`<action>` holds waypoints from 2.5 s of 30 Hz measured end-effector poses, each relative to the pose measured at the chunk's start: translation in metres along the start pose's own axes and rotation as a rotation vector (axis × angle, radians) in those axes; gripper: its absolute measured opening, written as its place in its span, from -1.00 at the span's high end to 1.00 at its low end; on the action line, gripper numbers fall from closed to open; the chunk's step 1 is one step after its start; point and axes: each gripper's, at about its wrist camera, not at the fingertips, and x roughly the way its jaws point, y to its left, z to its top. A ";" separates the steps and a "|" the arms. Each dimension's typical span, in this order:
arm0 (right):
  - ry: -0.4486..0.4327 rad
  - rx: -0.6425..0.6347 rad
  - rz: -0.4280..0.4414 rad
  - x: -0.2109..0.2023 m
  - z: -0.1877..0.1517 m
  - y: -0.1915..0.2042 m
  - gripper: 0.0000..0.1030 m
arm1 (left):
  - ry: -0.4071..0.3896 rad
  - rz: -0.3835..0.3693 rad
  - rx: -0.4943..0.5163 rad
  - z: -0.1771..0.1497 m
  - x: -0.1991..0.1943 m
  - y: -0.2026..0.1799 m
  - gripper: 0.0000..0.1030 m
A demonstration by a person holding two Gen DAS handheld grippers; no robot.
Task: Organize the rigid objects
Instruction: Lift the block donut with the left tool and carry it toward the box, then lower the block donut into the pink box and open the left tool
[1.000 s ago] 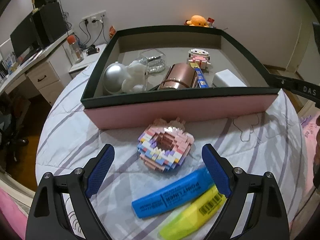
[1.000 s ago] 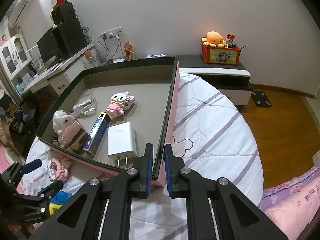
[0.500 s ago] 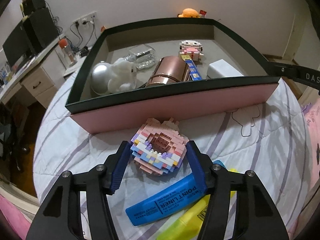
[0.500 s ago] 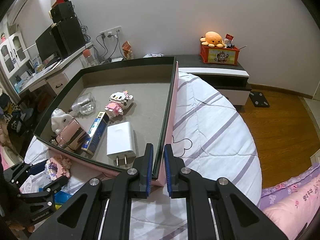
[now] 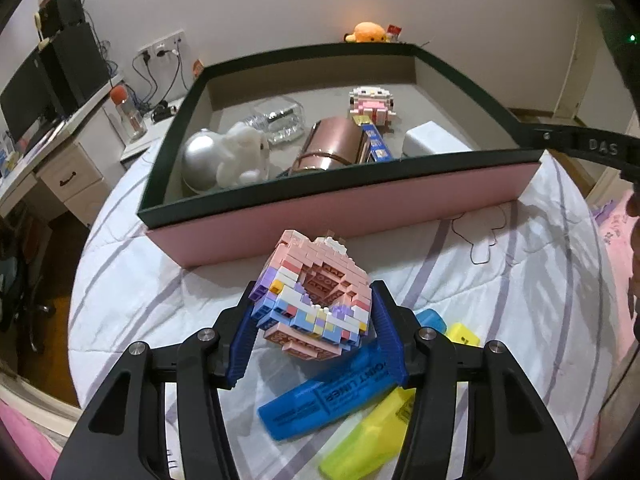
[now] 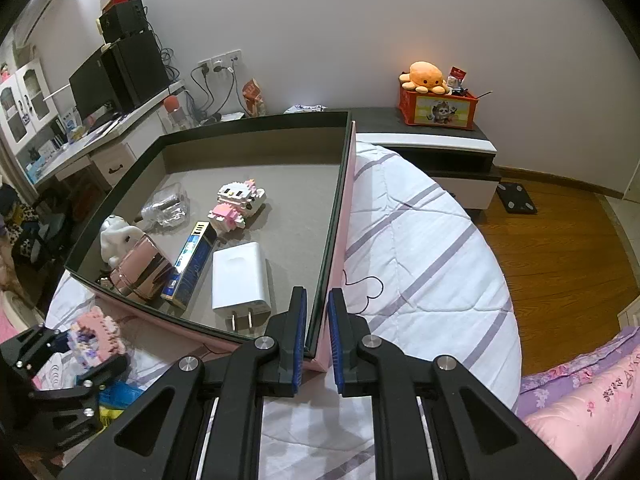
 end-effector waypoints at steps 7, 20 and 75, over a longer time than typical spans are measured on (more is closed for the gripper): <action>0.006 -0.006 -0.011 0.000 0.001 0.001 0.79 | -0.035 -0.026 -0.026 -0.001 -0.017 0.015 -0.06; 0.021 -0.019 -0.025 0.001 0.003 0.002 0.79 | -0.103 -0.046 -0.047 0.010 -0.043 0.035 -0.06; 0.053 -0.069 0.008 0.001 0.006 0.000 0.78 | -0.123 -0.030 -0.048 0.063 -0.025 0.059 -0.96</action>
